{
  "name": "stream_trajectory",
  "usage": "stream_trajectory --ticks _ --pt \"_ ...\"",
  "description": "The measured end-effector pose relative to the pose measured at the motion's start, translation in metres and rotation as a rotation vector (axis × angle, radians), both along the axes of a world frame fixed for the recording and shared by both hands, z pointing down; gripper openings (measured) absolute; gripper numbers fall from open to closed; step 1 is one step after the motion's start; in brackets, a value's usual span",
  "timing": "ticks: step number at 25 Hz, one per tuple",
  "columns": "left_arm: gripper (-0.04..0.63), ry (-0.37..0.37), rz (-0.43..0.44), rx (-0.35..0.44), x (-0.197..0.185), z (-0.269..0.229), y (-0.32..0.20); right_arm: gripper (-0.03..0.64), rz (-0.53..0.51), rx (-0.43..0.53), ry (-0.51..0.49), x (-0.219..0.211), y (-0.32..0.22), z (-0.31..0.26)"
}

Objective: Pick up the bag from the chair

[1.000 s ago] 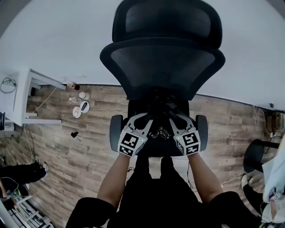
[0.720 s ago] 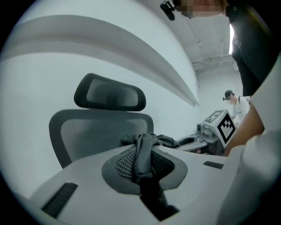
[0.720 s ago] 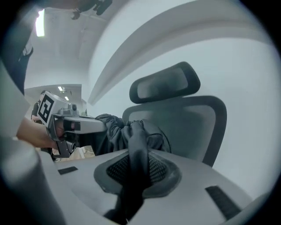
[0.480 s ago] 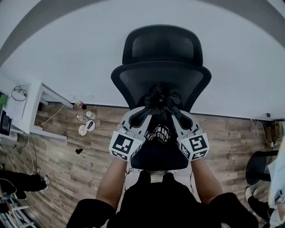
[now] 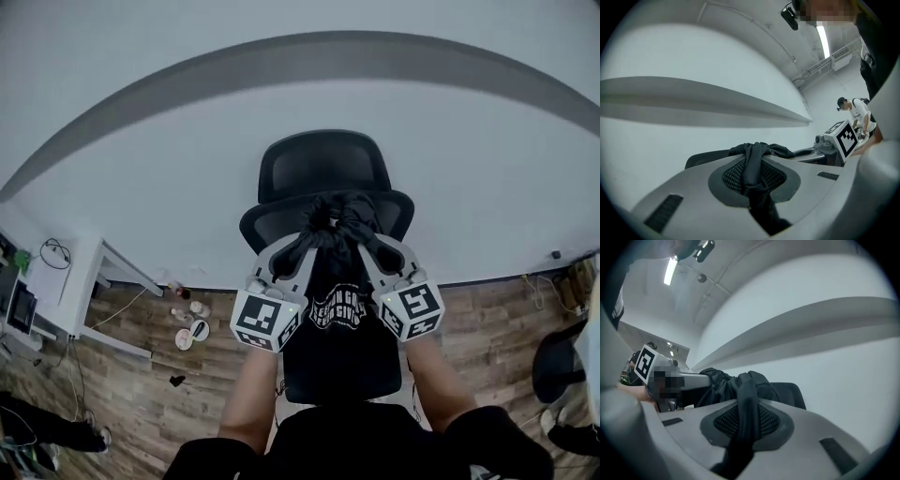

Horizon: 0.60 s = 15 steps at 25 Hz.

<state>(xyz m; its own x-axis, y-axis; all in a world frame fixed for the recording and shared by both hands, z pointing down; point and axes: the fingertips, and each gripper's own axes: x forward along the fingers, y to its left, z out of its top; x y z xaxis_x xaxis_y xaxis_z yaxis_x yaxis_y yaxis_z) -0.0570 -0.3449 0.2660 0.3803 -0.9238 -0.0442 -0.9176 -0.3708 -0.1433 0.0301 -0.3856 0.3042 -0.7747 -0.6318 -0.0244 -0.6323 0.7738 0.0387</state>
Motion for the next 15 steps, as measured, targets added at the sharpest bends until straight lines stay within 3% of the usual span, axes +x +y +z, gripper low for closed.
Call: stream_trajectory --ticks 15 --pt "0.061 -0.001 0.051 -0.013 0.022 -0.007 0.007 0.067 0.026 0.005 0.008 0.017 0.006 -0.007"
